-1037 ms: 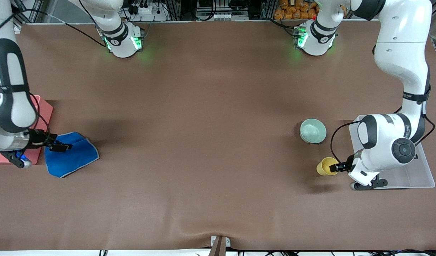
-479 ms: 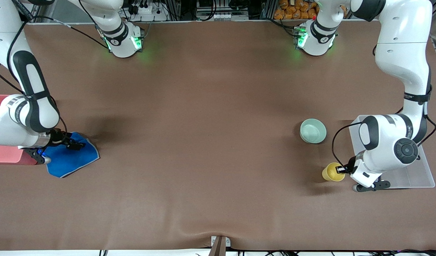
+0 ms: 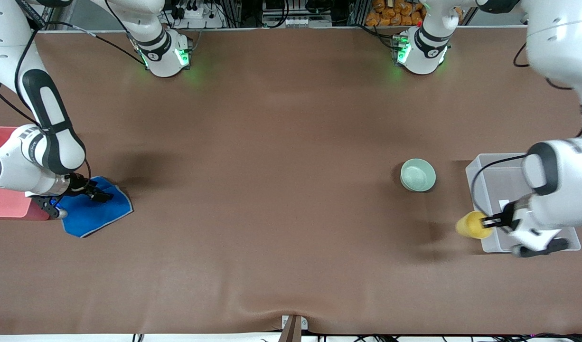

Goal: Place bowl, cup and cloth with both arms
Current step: 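Lift the yellow cup into the clear tray while the right gripper grasps the cloth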

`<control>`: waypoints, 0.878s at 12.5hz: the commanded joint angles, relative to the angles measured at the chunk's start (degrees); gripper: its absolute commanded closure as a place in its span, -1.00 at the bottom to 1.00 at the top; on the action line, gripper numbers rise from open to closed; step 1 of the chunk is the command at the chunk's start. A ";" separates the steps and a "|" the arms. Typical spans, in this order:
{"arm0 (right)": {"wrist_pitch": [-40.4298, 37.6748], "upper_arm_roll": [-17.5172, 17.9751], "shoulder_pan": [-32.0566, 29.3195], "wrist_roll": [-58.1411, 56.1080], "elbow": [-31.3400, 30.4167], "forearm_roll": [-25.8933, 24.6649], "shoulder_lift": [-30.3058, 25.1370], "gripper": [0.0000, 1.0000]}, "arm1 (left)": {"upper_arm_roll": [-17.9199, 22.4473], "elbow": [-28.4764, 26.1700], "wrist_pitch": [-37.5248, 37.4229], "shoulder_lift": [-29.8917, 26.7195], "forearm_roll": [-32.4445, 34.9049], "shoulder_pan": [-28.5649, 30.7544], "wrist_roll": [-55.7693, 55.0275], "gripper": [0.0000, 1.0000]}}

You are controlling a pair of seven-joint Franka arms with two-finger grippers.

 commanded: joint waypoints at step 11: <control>-0.19 0.72 -0.88 -1.13 -0.59 0.65 -2.42 1.00 | 6.61 -1.17 11.59 9.25 -5.83 4.67 20.14 1.00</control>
